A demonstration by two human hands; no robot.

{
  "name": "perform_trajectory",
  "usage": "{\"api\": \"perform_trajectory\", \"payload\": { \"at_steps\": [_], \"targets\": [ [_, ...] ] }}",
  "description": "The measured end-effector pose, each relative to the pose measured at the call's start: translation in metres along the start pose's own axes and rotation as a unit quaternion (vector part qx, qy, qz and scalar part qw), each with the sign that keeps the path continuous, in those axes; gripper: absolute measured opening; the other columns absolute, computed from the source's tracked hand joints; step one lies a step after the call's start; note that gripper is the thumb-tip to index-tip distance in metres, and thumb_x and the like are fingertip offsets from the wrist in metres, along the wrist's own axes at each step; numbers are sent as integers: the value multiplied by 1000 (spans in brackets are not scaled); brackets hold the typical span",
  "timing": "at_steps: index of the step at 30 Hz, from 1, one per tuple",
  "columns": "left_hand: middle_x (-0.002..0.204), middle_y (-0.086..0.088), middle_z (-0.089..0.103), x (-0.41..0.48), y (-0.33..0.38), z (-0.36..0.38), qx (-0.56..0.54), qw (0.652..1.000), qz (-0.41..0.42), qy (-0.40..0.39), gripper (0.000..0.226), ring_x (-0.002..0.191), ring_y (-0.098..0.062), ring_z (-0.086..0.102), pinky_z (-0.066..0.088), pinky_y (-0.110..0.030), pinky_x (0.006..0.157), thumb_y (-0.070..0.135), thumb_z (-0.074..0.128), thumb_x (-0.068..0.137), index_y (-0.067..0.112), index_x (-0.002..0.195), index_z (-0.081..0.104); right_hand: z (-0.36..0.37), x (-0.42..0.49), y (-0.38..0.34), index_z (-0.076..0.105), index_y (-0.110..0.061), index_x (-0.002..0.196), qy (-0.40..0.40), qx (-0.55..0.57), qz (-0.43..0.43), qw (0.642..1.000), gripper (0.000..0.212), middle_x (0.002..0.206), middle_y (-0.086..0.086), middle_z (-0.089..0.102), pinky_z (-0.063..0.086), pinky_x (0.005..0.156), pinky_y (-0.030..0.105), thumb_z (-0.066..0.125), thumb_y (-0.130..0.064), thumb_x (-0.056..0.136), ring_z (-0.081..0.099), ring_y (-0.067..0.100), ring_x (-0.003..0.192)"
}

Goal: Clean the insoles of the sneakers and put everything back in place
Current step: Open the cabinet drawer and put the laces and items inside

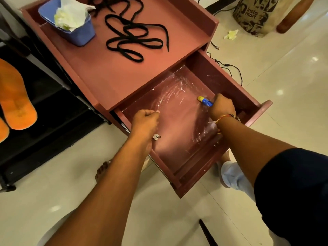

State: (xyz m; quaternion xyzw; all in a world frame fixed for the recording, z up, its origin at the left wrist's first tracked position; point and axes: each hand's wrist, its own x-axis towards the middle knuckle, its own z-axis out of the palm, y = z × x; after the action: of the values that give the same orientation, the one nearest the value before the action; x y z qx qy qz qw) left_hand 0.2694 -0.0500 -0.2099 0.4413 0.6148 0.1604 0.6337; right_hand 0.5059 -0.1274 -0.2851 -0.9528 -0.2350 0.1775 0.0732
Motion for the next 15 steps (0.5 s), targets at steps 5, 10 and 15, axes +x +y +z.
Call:
{"api": "perform_trajectory", "payload": {
  "at_steps": [5,10,15],
  "targets": [
    [84,0,59,0,-1,-1,-9,1000,-4,-4,10,84,-17,57,53,-36,82,22,60,99,19,90,61,8,5,2,56,-8,119,1,-40,-24,999,28,114,19,61,54,85,50,62,-11,92,58,40,106],
    [83,0,59,-1,1,-1,-26,1000,-1,-6,10,84,-19,57,51,-32,74,20,60,99,18,90,61,-2,-4,-20,58,-9,113,57,37,-77,995,24,117,16,55,50,84,44,61,-21,93,56,40,107],
    [78,1,57,-3,5,-5,-41,999,5,-3,9,75,-14,54,47,-24,60,17,58,100,17,91,62,-35,-18,-103,62,-12,111,177,127,-289,932,21,115,8,55,46,88,31,59,-25,94,55,25,105]
  ]
}}
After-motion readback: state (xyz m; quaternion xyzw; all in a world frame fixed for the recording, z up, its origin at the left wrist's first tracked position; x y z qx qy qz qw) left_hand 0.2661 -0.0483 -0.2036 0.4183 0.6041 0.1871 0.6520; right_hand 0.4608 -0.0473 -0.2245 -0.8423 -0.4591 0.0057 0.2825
